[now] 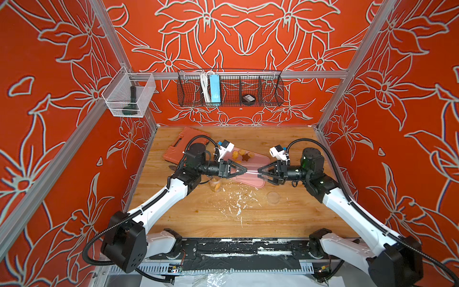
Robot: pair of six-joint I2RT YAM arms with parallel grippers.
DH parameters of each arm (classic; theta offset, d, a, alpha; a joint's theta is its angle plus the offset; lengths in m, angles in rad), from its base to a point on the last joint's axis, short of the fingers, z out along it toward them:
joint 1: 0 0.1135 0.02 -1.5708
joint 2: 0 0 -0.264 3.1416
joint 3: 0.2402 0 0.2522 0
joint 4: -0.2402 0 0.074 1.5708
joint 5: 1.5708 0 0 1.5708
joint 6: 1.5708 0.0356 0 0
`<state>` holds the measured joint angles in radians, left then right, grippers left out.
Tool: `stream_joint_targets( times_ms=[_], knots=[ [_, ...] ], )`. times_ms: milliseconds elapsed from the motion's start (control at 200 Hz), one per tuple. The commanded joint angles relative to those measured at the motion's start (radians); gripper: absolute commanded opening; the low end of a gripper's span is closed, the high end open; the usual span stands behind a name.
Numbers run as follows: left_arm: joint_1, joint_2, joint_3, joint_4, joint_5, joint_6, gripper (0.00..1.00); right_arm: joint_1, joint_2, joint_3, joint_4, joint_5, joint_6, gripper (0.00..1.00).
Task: Pour the cookies out of the jar
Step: Place the jar at the center of the board.
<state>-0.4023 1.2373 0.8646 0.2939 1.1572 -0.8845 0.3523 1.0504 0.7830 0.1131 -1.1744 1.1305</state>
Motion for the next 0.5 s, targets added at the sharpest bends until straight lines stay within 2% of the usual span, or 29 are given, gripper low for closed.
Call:
stream_joint_targets(
  times_ms=[0,495],
  knots=[
    [0.032,-0.045,-0.009,-0.045,0.018,0.046,0.89,-0.018,-0.013,0.024,-0.045,-0.009,-0.041,0.65],
    [0.141,-0.102,-0.02,-0.158,0.023,0.099,0.9,-0.054,-0.043,0.015,-0.106,-0.025,-0.077,0.65]
  ],
)
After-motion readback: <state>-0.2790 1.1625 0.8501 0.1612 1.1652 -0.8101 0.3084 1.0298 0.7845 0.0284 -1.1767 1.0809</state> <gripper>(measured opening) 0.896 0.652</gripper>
